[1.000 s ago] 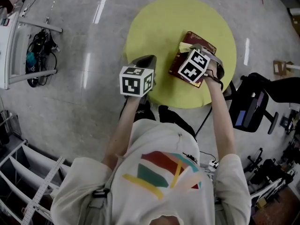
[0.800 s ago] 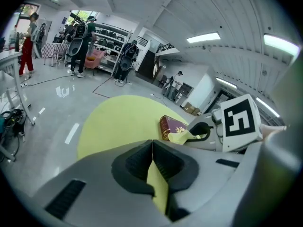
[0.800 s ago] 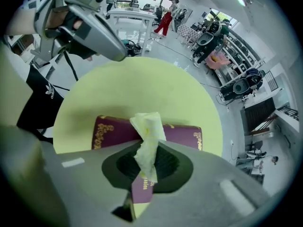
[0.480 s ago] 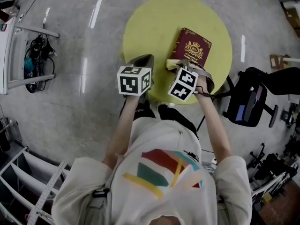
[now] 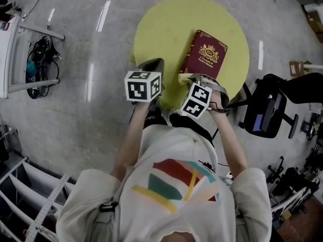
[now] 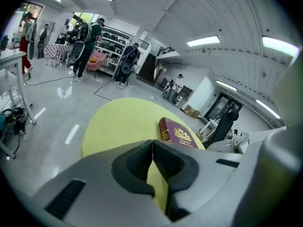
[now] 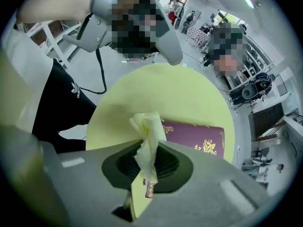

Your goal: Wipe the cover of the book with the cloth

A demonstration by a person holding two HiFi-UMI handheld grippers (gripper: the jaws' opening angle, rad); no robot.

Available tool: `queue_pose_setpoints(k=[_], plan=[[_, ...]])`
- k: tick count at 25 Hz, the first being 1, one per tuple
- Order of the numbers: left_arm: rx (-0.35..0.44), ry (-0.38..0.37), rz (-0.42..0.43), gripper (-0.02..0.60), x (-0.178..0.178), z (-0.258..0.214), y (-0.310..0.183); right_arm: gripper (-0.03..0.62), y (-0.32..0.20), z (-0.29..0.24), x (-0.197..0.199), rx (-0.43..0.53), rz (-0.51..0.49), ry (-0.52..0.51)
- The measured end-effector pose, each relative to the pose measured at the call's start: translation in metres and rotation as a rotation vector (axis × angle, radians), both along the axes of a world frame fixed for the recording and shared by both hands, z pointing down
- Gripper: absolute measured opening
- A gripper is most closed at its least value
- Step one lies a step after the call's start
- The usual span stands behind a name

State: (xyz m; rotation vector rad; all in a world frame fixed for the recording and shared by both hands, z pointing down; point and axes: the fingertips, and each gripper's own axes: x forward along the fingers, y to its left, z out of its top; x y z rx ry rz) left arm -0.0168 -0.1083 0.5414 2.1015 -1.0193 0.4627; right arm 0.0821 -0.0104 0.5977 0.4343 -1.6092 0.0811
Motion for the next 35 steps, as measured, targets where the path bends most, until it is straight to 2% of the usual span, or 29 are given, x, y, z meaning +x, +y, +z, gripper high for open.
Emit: queue_pose_setpoints(k=[7, 17, 20, 24, 28, 35], plan=[[0.003, 0.006, -0.030, 0.017, -0.006, -0.004, 0.003, 0.029, -0.005, -0.013, 0.005, -0.006, -0.021, -0.003], [-0.038, 0.006, -0.081, 0.017, -0.029, 0.012, 0.009, 0.029, -0.106, -0.048, 0.025, 0.117, -0.066, 0.071], [-0.063, 0.006, -0.097, 0.017, -0.040, 0.021, 0.013, 0.029, -0.134, -0.048, 0.024, 0.125, -0.049, 0.021], [-0.088, 0.009, -0.129, 0.017, -0.054, 0.031, 0.014, 0.029, -0.165, -0.040, 0.038, 0.102, 0.027, -0.092], [-0.112, -0.001, -0.169, 0.017, -0.071, 0.041, 0.013, 0.029, -0.185, -0.037, 0.059, 0.135, 0.067, -0.110], [-0.122, -0.010, -0.197, 0.017, -0.083, 0.043, 0.004, 0.029, -0.208, -0.030, 0.052, 0.214, -0.057, -0.090]])
